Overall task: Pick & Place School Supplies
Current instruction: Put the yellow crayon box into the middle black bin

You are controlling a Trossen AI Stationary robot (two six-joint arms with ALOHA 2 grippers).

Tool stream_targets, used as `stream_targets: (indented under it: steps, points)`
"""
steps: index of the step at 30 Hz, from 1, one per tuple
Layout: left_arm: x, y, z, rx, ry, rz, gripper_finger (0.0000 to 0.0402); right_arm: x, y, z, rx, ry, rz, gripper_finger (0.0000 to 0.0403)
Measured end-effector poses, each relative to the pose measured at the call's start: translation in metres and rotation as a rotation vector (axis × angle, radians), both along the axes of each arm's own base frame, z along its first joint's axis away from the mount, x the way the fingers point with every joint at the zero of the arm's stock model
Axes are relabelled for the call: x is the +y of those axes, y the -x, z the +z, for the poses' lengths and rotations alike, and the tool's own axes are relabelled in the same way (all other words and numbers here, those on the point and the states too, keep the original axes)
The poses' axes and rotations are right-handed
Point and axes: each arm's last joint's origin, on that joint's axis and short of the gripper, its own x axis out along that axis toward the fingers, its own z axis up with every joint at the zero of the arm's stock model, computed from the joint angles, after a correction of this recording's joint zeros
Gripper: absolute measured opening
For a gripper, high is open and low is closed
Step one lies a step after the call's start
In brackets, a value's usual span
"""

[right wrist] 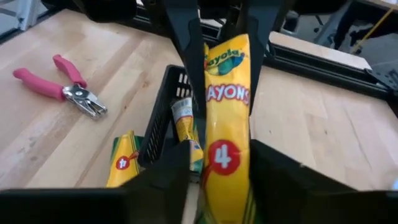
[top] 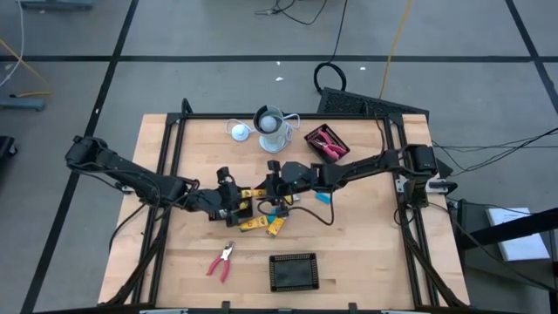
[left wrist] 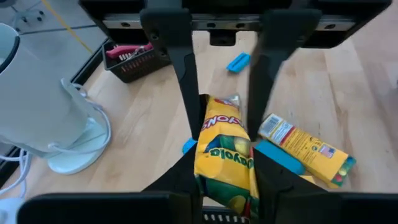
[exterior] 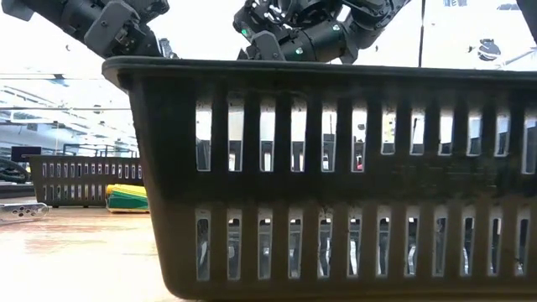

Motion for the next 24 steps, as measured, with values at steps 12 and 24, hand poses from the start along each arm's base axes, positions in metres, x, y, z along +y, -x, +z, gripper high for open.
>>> stream_targets:
  steps: [12, 24]
  points:
    - [0.0, 0.011, -0.013, 0.128, 0.029, 0.073, 0.008, 0.006, 0.004, -0.007, 0.083, -0.017, -0.003, 0.0232]
    - [-0.015, 0.049, -0.015, 0.211, 0.135, 0.142, 0.008, 0.016, 0.015, -0.005, 0.142, -0.02, 0.017, 0.021]
